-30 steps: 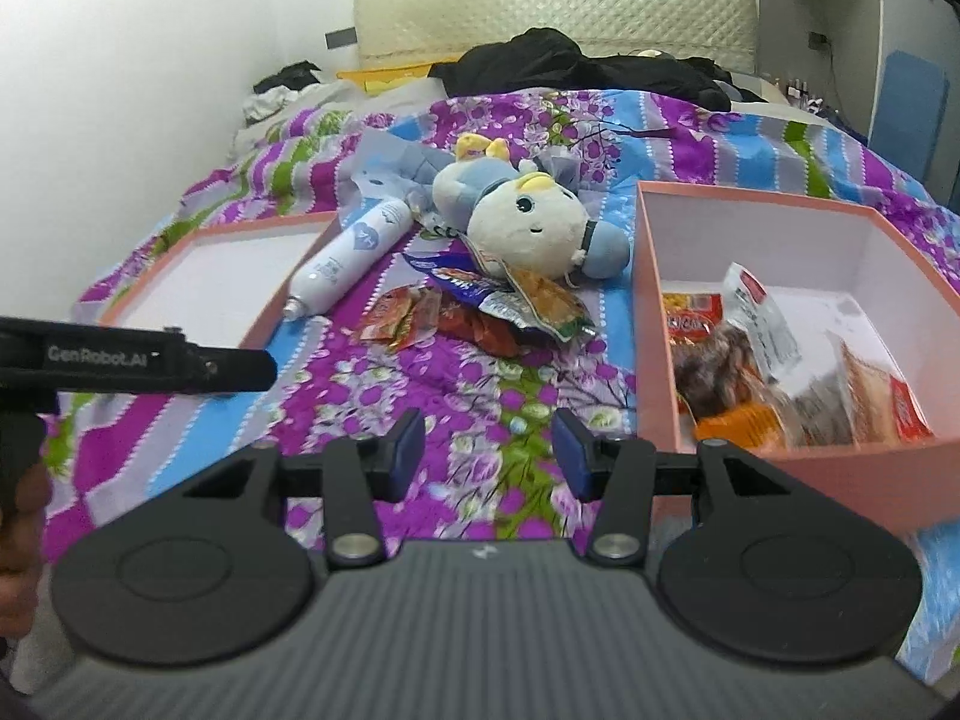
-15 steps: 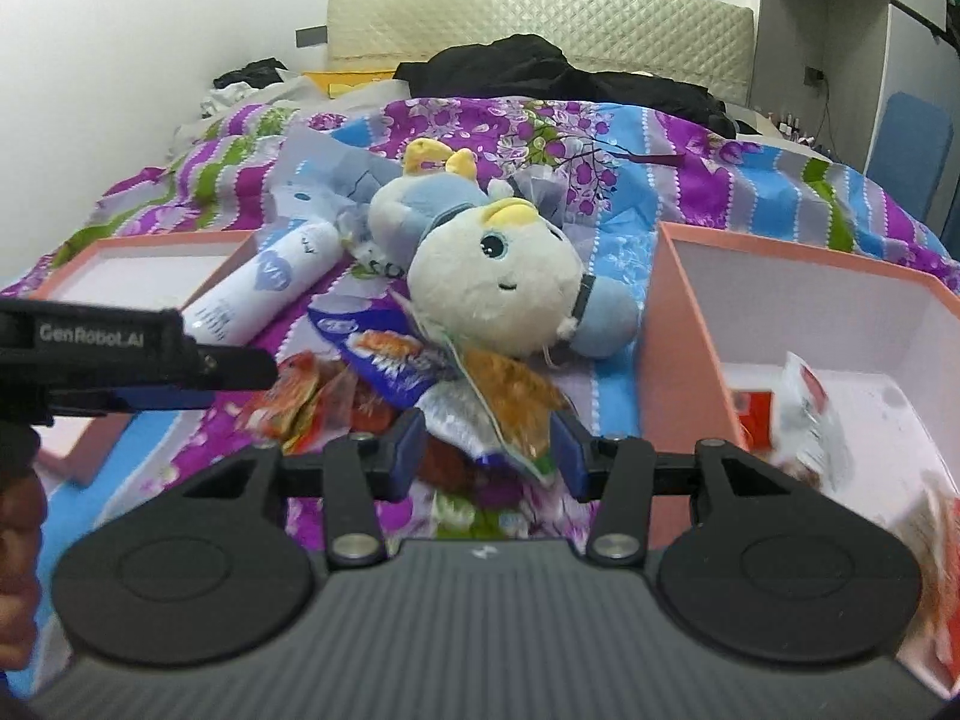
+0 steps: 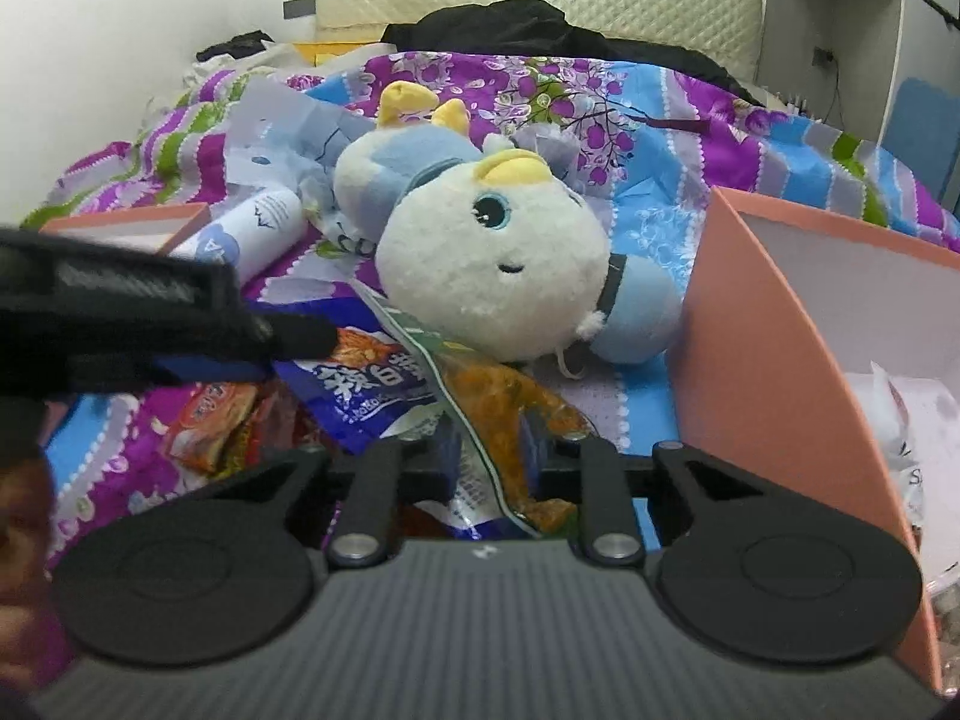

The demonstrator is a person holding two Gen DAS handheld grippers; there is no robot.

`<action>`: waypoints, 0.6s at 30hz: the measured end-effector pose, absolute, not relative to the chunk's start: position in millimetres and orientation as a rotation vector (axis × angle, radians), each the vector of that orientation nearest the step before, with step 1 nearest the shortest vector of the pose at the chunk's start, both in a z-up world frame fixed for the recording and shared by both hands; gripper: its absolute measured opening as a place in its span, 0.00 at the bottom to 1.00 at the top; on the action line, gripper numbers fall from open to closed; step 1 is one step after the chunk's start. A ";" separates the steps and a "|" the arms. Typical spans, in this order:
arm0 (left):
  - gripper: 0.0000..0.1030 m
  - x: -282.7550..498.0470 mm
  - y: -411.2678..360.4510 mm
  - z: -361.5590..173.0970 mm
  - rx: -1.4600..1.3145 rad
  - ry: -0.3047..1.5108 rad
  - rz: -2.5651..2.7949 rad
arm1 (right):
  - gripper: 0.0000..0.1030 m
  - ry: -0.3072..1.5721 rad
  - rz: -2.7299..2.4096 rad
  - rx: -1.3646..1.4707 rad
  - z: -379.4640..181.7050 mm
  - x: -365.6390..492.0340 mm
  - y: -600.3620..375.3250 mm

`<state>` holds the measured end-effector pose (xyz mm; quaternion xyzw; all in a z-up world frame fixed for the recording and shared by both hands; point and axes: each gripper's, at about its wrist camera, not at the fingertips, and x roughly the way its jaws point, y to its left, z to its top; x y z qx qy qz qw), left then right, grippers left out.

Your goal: Organize snacks

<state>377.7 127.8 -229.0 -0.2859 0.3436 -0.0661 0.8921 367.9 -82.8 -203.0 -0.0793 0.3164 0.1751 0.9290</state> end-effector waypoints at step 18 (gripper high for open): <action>0.03 304.0 108.2 -174.1 -0.593 0.660 -0.161 | 0.09 0.568 0.325 -0.150 -147.9 303.4 -110.6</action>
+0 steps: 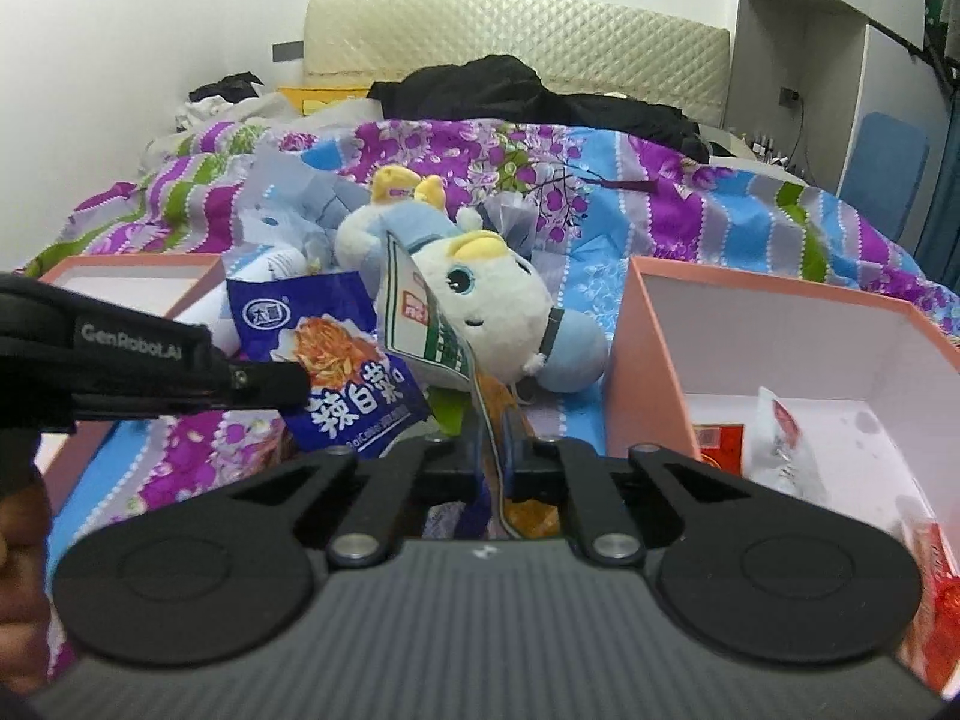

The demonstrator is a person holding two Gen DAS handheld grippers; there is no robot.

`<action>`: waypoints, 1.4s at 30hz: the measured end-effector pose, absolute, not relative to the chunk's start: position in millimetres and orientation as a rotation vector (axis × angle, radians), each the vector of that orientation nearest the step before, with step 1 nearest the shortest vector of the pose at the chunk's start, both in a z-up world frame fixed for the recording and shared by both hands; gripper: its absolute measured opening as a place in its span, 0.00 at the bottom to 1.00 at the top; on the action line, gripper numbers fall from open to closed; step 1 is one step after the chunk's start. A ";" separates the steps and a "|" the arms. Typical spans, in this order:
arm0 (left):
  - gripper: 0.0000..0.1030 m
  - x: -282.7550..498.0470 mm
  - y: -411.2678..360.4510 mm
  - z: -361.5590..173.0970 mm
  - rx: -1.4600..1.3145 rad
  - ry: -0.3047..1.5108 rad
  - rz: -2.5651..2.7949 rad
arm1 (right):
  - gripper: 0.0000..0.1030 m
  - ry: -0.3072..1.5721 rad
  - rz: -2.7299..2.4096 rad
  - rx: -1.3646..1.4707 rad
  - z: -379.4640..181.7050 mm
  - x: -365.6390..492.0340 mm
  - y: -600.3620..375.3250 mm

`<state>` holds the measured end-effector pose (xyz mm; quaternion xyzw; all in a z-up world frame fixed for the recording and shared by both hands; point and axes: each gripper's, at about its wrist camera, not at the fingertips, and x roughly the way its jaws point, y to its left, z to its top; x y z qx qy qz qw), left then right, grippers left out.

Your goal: Organize snacks

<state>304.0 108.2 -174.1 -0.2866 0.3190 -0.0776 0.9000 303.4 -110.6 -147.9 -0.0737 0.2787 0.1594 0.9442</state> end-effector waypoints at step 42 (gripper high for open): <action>0.71 278.3 94.6 -244.8 -0.323 0.858 -0.146 | 0.16 0.654 0.441 -0.384 -185.4 203.4 -118.5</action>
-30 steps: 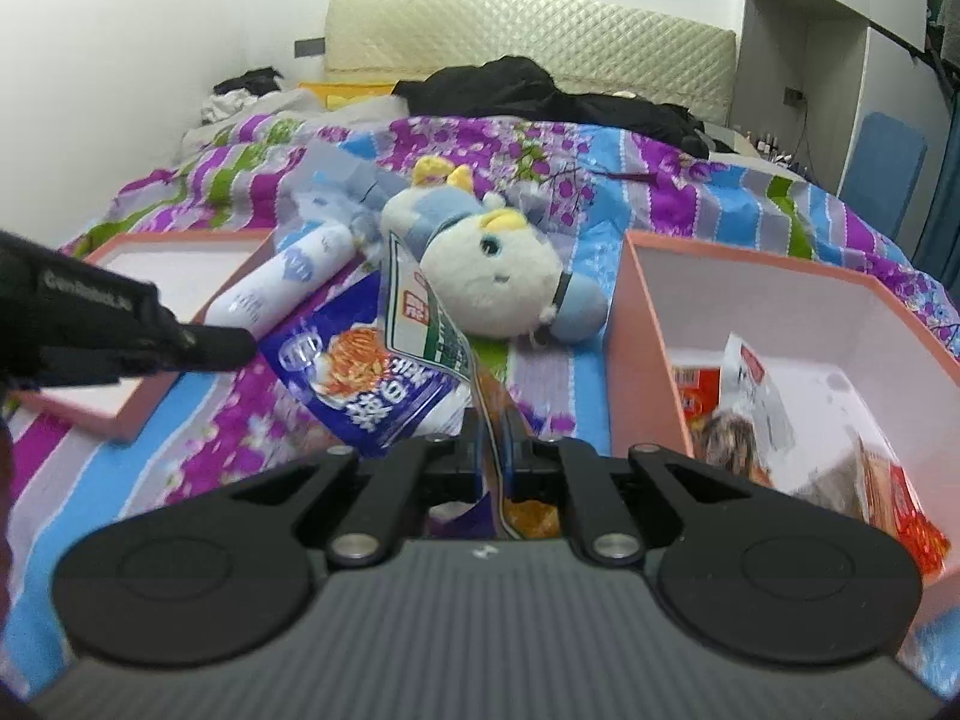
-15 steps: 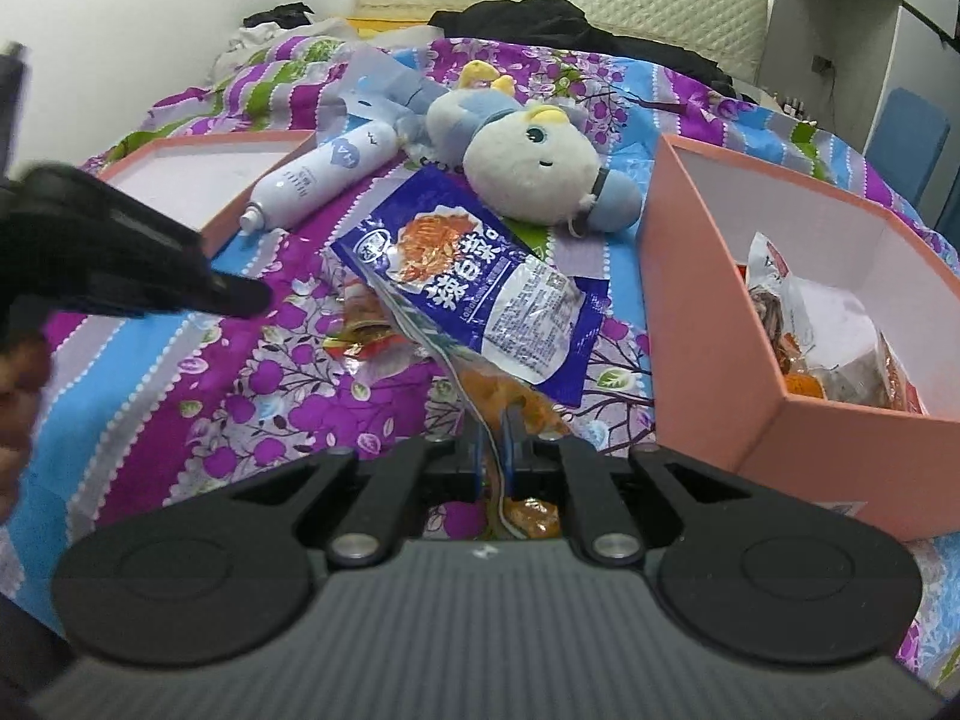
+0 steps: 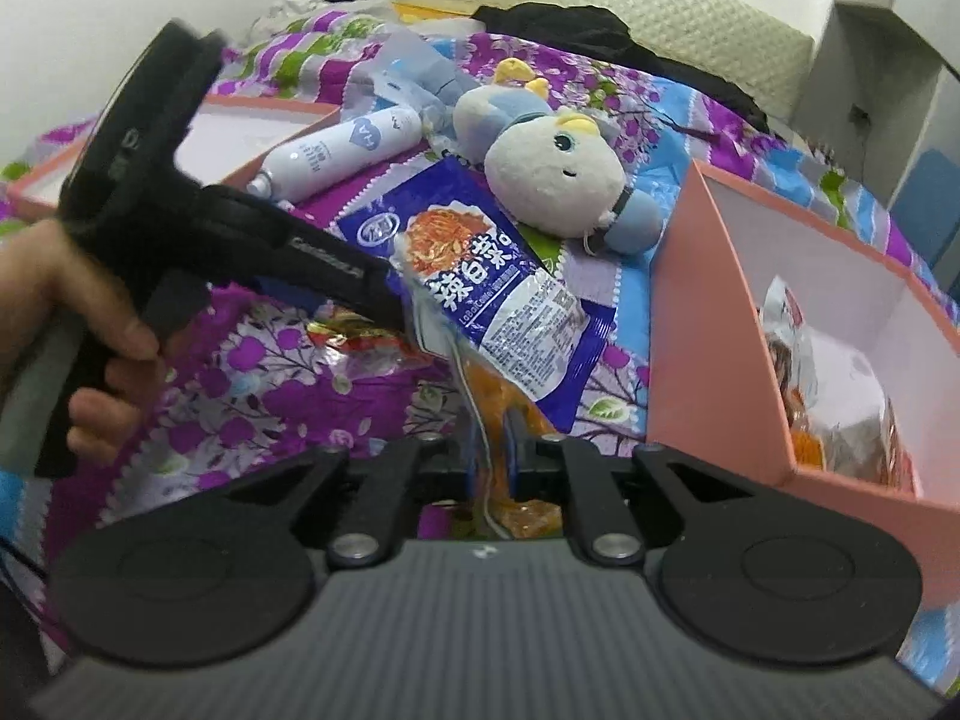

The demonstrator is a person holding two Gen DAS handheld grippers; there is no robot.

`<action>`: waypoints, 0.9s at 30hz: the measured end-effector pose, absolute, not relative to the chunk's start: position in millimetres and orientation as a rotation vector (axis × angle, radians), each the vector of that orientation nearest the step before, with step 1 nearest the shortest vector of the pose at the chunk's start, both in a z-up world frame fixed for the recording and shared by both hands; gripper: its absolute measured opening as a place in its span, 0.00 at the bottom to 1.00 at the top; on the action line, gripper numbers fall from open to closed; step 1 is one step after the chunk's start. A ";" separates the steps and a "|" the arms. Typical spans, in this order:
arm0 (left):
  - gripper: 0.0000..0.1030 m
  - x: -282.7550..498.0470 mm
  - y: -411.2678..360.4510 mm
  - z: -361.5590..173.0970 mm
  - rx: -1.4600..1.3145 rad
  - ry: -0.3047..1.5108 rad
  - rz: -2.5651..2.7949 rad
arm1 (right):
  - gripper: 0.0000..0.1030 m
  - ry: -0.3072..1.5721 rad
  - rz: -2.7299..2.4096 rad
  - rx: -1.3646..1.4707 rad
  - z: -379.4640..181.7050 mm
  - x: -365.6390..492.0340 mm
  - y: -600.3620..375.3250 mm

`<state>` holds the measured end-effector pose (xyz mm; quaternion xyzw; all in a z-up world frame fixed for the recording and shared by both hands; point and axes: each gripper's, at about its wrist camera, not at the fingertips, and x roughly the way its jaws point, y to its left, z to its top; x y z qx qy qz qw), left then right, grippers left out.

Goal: Organize snacks
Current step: 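Carry the red packet with the left tool while the right tool carries the green bag toward the pink box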

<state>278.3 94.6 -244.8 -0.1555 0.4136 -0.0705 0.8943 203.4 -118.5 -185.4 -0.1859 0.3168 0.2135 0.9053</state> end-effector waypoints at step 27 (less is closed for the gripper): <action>0.06 246.6 84.9 -213.8 -0.332 0.857 -0.052 | 0.10 0.681 0.438 -0.277 -162.5 211.0 -132.4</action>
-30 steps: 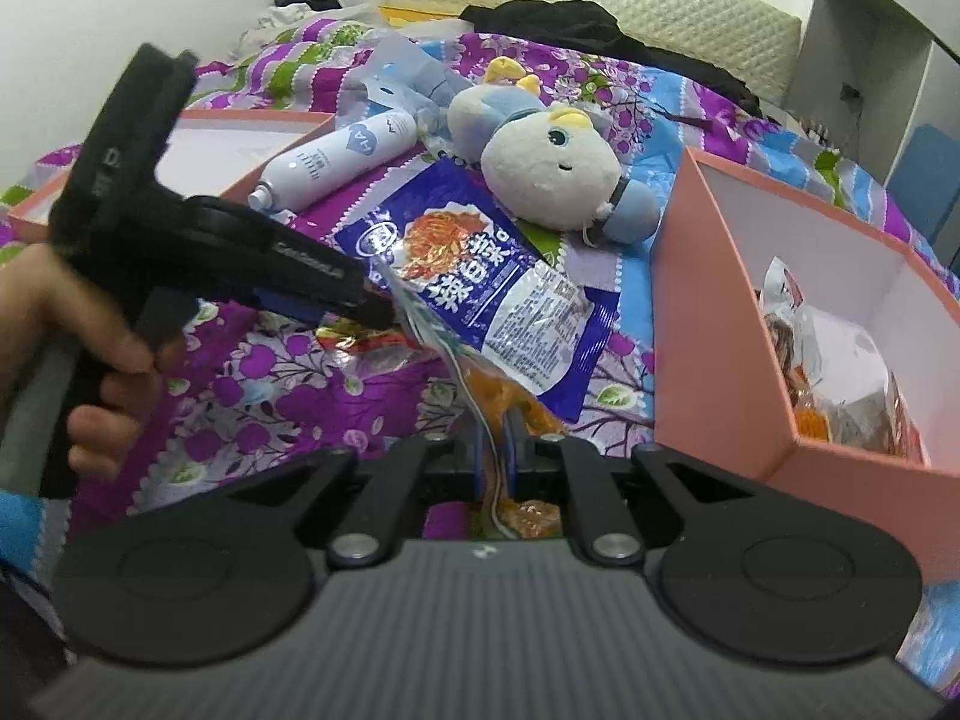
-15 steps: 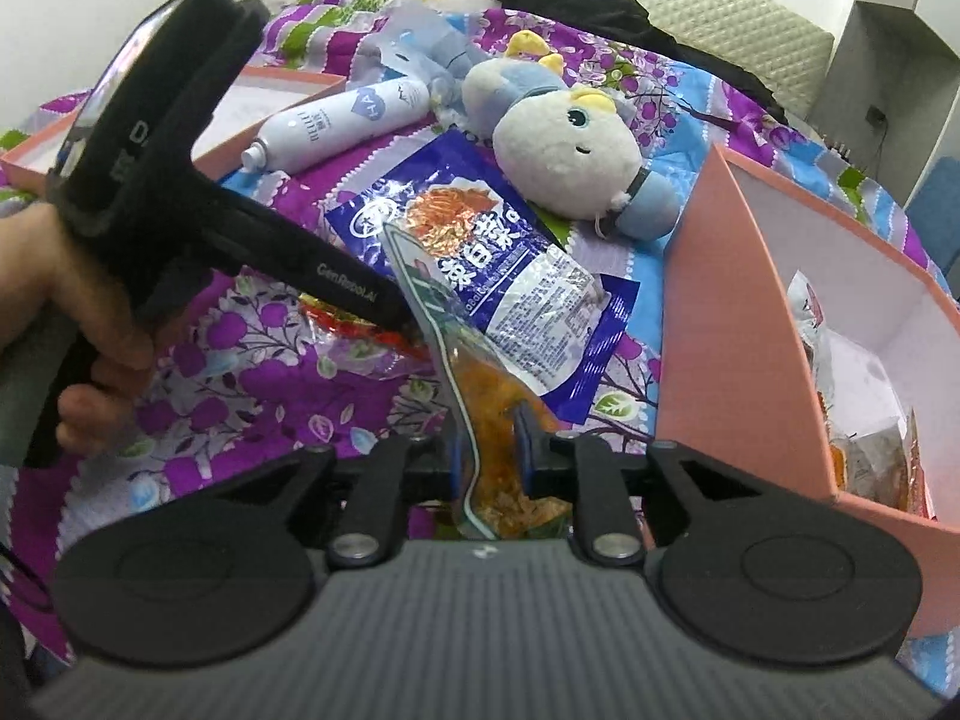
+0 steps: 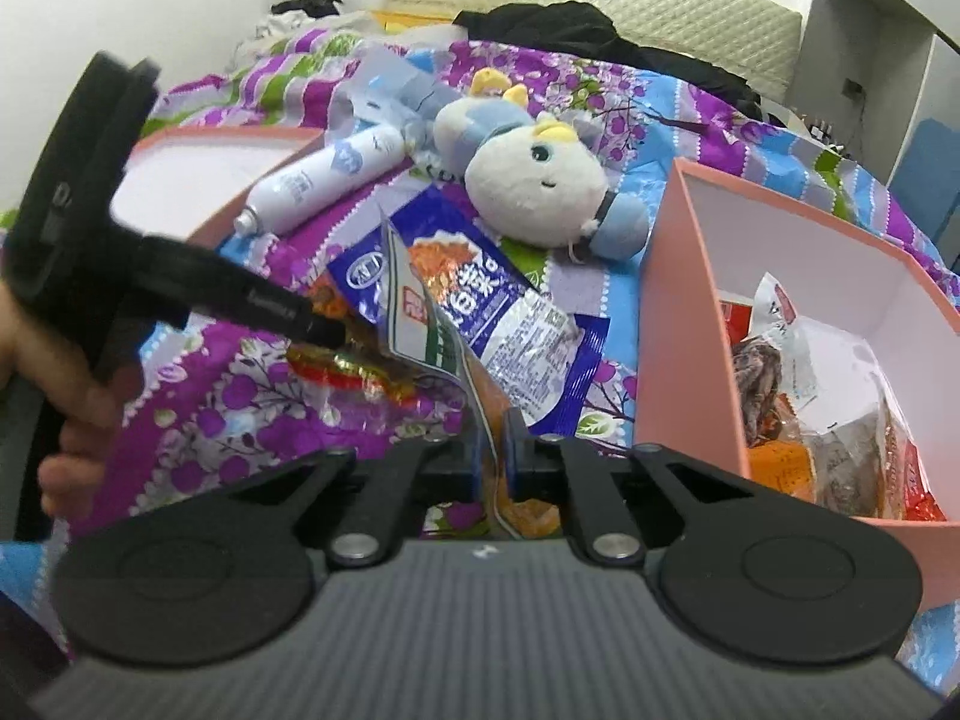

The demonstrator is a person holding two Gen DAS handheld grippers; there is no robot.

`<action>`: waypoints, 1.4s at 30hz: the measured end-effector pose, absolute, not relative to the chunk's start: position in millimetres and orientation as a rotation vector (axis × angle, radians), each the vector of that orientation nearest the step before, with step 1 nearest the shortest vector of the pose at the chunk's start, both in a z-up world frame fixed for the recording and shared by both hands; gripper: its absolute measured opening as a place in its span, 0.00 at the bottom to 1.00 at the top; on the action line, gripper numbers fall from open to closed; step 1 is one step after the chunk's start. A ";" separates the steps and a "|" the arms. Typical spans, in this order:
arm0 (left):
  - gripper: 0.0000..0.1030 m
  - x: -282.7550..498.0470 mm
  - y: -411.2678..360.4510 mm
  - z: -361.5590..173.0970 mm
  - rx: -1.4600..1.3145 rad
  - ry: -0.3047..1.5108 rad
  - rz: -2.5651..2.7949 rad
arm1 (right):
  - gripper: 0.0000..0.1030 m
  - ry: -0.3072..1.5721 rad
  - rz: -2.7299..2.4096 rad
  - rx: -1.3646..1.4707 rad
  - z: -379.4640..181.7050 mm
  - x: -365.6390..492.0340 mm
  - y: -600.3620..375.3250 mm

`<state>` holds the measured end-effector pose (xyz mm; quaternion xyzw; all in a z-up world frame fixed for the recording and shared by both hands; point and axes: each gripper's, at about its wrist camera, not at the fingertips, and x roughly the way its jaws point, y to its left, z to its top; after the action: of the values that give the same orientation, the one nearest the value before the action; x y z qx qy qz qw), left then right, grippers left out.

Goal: Organize snacks
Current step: 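Carry the red packet with the left tool while the right tool carries the green bag toward the pink box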

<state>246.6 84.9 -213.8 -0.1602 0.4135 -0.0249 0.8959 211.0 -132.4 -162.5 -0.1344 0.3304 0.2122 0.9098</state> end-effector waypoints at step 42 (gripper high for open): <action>0.05 99.8 12.4 -46.1 -0.330 0.700 -0.065 | 0.10 0.617 0.341 -0.016 -41.6 122.8 -217.4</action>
<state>99.8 12.4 -46.1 -0.1607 0.3414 -0.0317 0.9255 122.8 -217.4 -41.6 -0.0078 0.3021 0.1668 0.9386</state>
